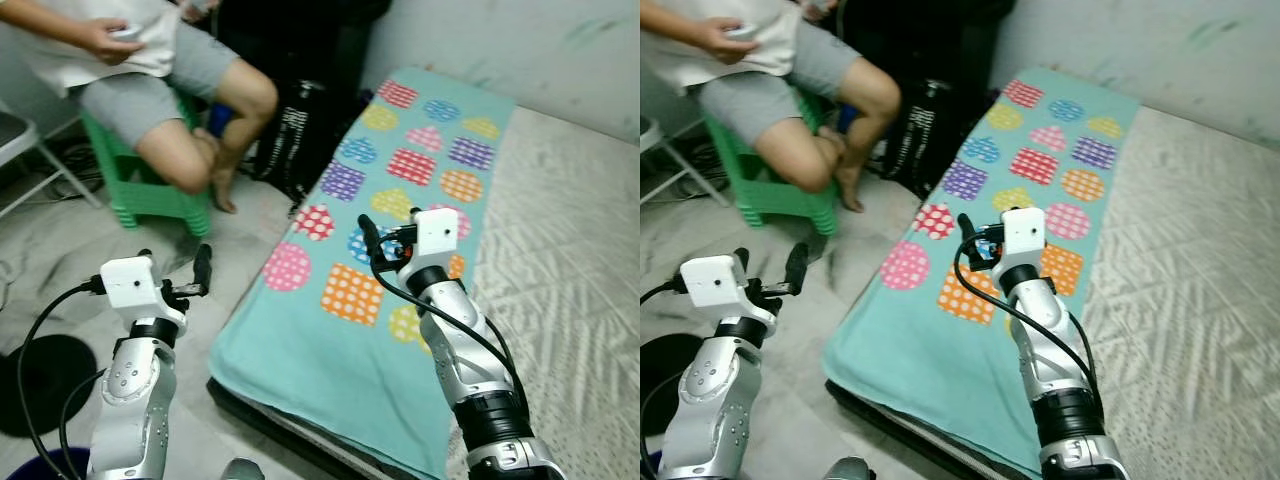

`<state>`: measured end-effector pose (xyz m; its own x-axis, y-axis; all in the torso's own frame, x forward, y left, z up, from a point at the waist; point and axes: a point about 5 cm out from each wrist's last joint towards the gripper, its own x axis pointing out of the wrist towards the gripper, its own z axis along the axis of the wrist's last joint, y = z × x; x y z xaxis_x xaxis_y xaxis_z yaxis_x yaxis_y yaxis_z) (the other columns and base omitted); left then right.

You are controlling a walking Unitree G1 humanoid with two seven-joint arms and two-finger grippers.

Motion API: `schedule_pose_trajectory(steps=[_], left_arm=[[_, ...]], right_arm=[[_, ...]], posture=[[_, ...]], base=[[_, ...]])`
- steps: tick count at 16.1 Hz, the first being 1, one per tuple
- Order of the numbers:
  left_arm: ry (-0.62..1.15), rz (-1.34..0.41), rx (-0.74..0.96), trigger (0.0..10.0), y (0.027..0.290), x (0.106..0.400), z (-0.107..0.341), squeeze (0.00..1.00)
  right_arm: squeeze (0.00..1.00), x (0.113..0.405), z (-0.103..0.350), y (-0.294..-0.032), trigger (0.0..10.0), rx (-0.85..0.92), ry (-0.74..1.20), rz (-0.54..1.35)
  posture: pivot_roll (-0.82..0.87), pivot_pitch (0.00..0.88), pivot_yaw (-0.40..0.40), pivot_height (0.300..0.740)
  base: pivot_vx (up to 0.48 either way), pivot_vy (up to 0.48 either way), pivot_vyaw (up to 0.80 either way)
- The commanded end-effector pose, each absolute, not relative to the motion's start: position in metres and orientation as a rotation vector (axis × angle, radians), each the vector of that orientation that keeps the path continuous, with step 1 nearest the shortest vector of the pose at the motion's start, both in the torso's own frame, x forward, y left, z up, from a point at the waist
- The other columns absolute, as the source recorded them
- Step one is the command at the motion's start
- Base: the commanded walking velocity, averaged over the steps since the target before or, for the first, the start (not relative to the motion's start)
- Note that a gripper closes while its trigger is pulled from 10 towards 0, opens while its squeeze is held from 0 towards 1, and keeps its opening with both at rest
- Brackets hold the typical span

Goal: Clean up the room

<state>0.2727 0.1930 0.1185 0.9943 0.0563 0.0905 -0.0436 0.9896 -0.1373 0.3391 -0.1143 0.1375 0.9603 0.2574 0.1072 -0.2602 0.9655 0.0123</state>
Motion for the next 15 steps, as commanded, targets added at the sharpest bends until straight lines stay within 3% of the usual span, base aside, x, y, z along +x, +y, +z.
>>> schedule_pose_trajectory(steps=[1, 15], left_arm=[[-0.092, 0.04, -0.14, 10.0, 0.1888, 0.2755, 0.1198, 0.0], [-0.097, 0.038, -0.153, 10.0, 0.1846, 0.2779, 0.1194, 0.0]], right_arm=[[0.0, 0.3409, 0.1405, -0.1206, 10.0, 0.013, -0.107, 0.249], [0.0, 0.34, 0.1448, -0.1175, 10.0, -0.022, -0.12, 0.292]], posture=[[0.14, 0.13, -0.06, 0.74], [0.12, 0.137, -0.078, 0.74]], base=[[0.0, 0.0, 0.8], [0.0, 0.0, 0.8]])
